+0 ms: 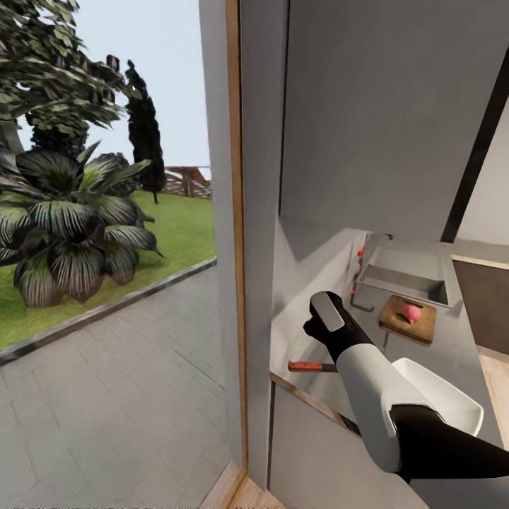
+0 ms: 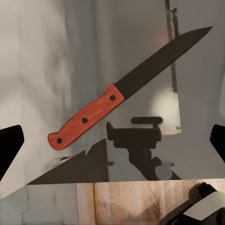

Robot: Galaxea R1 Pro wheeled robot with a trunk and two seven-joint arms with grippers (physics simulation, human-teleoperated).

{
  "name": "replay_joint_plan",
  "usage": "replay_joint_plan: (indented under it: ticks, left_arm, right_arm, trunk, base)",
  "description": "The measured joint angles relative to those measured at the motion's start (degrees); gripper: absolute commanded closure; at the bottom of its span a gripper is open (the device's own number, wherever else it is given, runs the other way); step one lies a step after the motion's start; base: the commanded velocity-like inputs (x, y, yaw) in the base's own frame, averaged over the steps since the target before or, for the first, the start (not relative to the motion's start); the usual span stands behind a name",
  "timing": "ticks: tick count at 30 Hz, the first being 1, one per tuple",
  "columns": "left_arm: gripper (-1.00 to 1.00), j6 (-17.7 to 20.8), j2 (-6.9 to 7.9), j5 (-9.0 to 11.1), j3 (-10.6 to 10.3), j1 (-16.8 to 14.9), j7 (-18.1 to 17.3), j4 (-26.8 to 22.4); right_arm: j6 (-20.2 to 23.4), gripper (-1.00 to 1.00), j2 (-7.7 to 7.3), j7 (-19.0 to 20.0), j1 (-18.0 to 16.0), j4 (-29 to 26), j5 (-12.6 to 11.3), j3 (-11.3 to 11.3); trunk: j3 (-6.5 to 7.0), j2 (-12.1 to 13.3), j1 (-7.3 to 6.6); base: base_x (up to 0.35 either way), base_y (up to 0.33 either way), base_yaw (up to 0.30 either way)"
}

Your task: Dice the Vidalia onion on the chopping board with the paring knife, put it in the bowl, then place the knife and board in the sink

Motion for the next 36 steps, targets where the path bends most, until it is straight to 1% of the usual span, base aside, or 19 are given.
replay_joint_plan:
  ticks: [6, 13, 20, 21, 24, 26, 29, 36]
  left_arm:
    - [-1.00, 0.0, 0.07, 0.0, 0.0, 0.0, 0.0, 0.0]
    - [-1.00, 0.0, 0.08, -0.1, 0.0, 0.1, 0.0, 0.0]
    - [-1.00, 0.0, 0.08, -0.1, 0.0, 0.1, 0.0, 0.0]
    - [-1.00, 0.0, 0.08, -0.1, 0.0, 0.1, 0.0, 0.0]
    - [-1.00, 0.0, 0.07, -0.1, 0.0, 0.1, 0.0, 0.0]
    - [-1.00, 0.0, 0.07, -0.1, 0.0, 0.1, 0.0, 0.0]
    - [-1.00, 0.0, 0.02, -0.1, 0.0, 0.1, 0.0, 0.0]
    - [-1.00, 0.0, 0.02, -0.1, 0.0, 0.1, 0.0, 0.0]
  right_arm:
    - [0.0, -1.00, 0.00, 0.0, 0.0, 0.0, -0.1, 0.0]
    - [0.0, -1.00, 0.00, 0.0, 0.0, 0.0, -0.1, 0.0]
    - [0.0, -1.00, 0.00, 0.0, 0.0, 0.3, -0.1, 0.0]
    - [0.0, -1.00, 0.00, 0.0, 0.0, 0.6, -0.7, 0.0]
    - [-0.1, -1.00, -0.01, 0.1, 0.0, 1.0, -3.4, 0.0]
    - [-0.1, -1.00, -0.01, 0.1, 0.0, 1.1, -4.2, 0.0]
    - [-0.1, -1.00, -0.01, 0.1, 0.0, 1.2, -4.8, 0.1]
    - [-0.1, -1.00, -0.01, 0.0, 0.0, 1.2, -5.0, 0.1]
  trunk:
    - [-0.54, 0.0, 0.00]
    - [-1.13, 0.0, -0.02]
    - [-1.72, 0.1, -0.02]
    - [-1.81, 0.1, -0.02]
    - [-2.09, 0.1, -0.02]
    - [-2.27, 0.1, -0.02]
    - [-2.55, 0.1, -0.02]
    - [-3.20, 0.1, -0.03]
  base:
    - [0.001, 0.000, 0.000]
    - [0.111, 0.000, 0.000]
    - [0.022, 0.000, 0.000]
    - [0.003, 0.000, 0.000]
    - [0.001, 0.000, 0.000]
    - [0.000, 0.000, 0.000]
    - [0.005, 0.000, 0.000]
    - [0.115, 0.000, 0.000]
